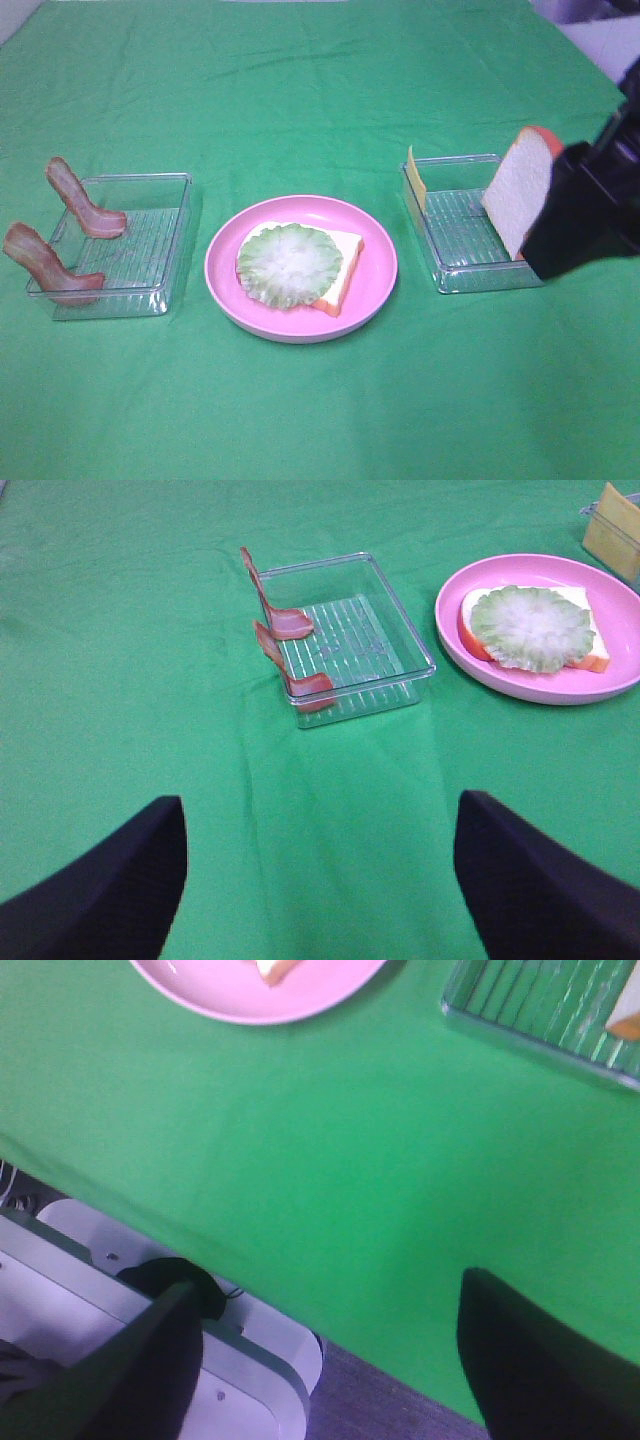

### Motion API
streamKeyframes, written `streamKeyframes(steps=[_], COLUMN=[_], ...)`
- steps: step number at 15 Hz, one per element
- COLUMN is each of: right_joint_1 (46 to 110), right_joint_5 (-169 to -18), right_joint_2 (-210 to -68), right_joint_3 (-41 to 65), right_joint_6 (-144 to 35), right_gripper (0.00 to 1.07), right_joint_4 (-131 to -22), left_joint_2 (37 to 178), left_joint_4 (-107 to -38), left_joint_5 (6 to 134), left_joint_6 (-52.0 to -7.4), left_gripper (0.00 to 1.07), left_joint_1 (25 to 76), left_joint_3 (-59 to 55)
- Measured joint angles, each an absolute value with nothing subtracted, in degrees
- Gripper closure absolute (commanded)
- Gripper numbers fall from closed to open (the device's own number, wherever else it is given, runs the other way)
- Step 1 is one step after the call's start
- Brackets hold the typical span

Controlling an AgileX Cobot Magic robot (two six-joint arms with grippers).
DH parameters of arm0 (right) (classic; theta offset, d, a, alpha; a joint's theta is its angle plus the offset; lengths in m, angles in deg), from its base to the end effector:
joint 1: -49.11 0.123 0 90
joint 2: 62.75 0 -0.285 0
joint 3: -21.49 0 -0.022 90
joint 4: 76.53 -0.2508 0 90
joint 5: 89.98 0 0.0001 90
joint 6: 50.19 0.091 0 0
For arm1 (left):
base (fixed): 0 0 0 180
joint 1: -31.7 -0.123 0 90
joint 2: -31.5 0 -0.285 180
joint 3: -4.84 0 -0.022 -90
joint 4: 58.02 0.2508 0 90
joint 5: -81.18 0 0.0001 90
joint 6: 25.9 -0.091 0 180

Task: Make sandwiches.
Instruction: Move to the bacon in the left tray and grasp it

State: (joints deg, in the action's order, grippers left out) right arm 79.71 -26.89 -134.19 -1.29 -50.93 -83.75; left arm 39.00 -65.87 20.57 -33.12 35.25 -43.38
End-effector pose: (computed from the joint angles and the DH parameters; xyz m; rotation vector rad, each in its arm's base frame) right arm 0.1636 0.1086 0.3133 -0.7031 2.6839 0.3095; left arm -0.0073 -0.0104 0.2798 0.1970 2.0154 -0.1230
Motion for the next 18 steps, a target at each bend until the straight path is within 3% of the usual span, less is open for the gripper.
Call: streamKeyframes(steps=[10, 18], right_joint_1=[79.7, 79.7], right_joint_5=[-26.3, -27.0], right_joint_2=[-99.9, -79.6], right_joint_3=[-22.8, -25.7], right_joint_6=[-52.0, -56.7], right_gripper=[0.39, 0.39], right_joint_4=[-83.8, -83.8], left_joint_2=[39.0, 39.0], left_joint_4=[-65.9, -65.9], left_joint_5=[20.6, 20.6], left_joint_6=[-33.1, -33.1], left_gripper=[0.36, 0.36], left_joint_1=[35.2, 35.2], left_joint_3=[-43.4, -43.4])
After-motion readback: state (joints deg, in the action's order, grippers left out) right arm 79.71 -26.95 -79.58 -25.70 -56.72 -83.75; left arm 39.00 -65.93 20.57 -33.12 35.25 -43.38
